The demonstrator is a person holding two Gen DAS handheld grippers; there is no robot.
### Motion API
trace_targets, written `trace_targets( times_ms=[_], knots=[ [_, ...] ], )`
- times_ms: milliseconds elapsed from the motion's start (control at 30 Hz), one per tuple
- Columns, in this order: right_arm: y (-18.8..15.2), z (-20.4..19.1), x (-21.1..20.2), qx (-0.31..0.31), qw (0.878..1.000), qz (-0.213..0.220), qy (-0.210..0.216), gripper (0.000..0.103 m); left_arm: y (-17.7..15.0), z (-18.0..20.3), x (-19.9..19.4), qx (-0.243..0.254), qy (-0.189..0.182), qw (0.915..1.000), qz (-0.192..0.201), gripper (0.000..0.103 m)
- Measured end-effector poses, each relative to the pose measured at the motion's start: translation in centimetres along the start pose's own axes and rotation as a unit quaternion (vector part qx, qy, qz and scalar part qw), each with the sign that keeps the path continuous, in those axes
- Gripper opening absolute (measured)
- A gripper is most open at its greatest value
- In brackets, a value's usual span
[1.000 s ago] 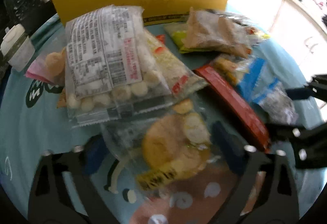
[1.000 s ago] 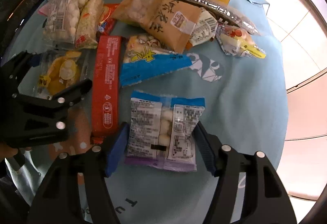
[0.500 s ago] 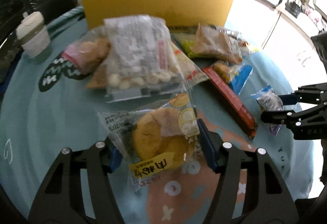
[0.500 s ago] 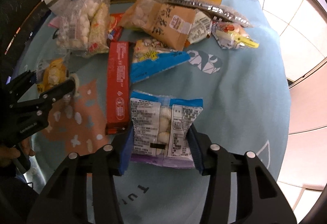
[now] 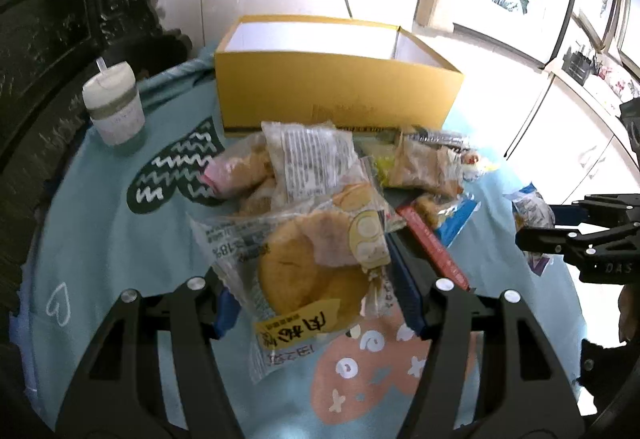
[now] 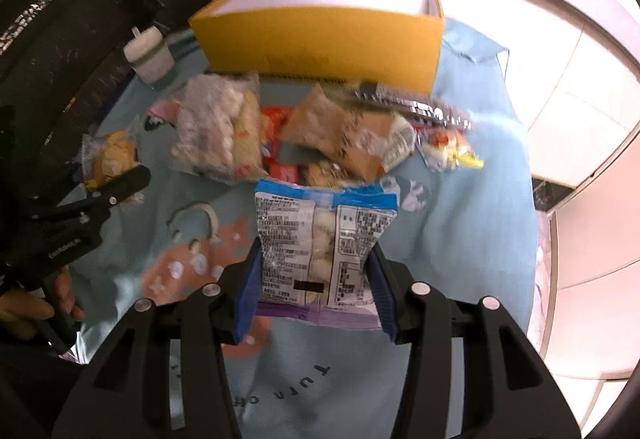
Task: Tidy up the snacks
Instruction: 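Carry the peanut bag and cake pack into the yellow box and release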
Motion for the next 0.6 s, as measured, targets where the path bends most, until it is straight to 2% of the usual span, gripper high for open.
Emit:
trace_targets(
  times_ms=[233,600],
  knots=[
    [2.1,-0.2,-3.2,0.005,0.999,0.042,0.007,0.05,1.9,0.5,-1.8,0.005,0.007,0.9999,0.014,0.064],
    [6.7,1.4,-10.1,0.021,0.992,0.121,0.003,0.05,8.7,2.4,-5.9,0.012,0.008,0.9981,0.059,0.064]
  ],
)
Point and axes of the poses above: each gripper's, at about its wrist camera, not at the fingertips, and x roughly the way its jaws point, z to its right, y to its top, the point moved 9 cm from there along x, roughly the way its jaws point, and after that the axes turned 13 degrees about -y, right-handed, at the moved point
